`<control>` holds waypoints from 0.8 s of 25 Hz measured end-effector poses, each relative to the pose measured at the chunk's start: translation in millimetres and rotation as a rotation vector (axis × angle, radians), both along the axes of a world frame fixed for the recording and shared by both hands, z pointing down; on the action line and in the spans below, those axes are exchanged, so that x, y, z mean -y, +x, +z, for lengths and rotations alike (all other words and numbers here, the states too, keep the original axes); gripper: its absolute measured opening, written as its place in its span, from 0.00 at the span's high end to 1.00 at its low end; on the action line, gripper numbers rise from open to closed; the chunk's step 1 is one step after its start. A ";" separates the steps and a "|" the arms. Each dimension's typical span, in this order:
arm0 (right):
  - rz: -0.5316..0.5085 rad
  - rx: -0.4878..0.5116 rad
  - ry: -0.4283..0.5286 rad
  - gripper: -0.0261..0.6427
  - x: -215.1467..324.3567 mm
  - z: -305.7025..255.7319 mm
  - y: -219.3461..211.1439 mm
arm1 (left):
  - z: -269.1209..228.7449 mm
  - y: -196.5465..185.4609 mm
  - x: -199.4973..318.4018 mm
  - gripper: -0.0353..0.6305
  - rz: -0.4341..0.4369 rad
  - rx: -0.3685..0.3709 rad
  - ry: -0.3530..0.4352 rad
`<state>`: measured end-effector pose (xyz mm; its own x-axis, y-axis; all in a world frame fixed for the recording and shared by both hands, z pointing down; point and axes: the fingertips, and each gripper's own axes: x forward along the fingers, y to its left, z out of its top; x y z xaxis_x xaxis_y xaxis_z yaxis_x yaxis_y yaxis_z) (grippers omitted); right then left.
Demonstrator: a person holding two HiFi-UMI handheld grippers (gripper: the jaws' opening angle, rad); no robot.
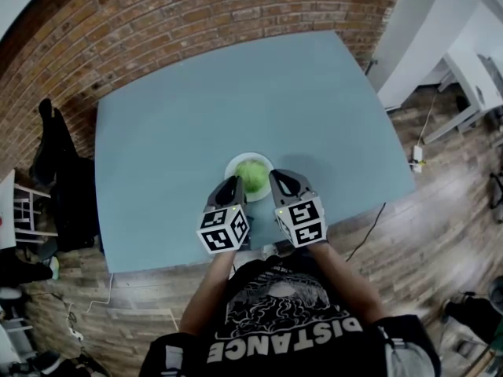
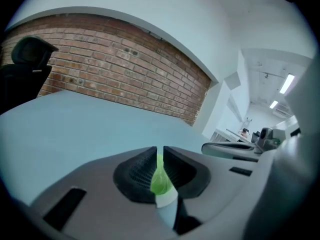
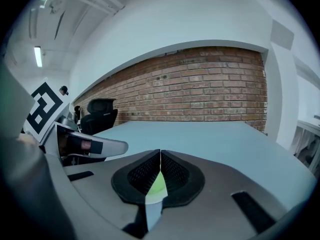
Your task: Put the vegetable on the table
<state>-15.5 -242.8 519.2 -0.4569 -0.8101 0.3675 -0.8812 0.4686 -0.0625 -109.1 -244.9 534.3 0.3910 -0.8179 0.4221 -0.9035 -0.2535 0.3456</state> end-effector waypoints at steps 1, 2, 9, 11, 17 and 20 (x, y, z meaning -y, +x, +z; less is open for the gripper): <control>-0.002 0.008 0.003 0.95 -0.2 -2.2 -0.9 | -6.7 2.3 -0.3 0.89 0.004 -0.008 0.014; -0.004 0.015 0.007 0.95 -0.5 -4.2 -1.8 | -12.9 5.0 -0.8 0.89 0.011 -0.015 0.027; -0.022 0.069 0.030 0.95 -3.4 -26.8 -8.5 | -44.7 23.9 -3.8 0.89 0.080 -0.008 0.103; -0.024 0.079 0.043 0.95 -4.2 -33.3 -9.1 | -50.7 28.4 -4.8 0.89 0.093 -0.008 0.120; -0.036 0.101 0.088 0.95 -11.7 -52.7 -13.6 | -75.8 37.1 -15.5 0.95 0.106 -0.008 0.195; -0.044 0.108 0.097 0.95 -14.0 -57.0 -14.8 | -74.3 41.4 -19.6 0.95 0.120 0.001 0.184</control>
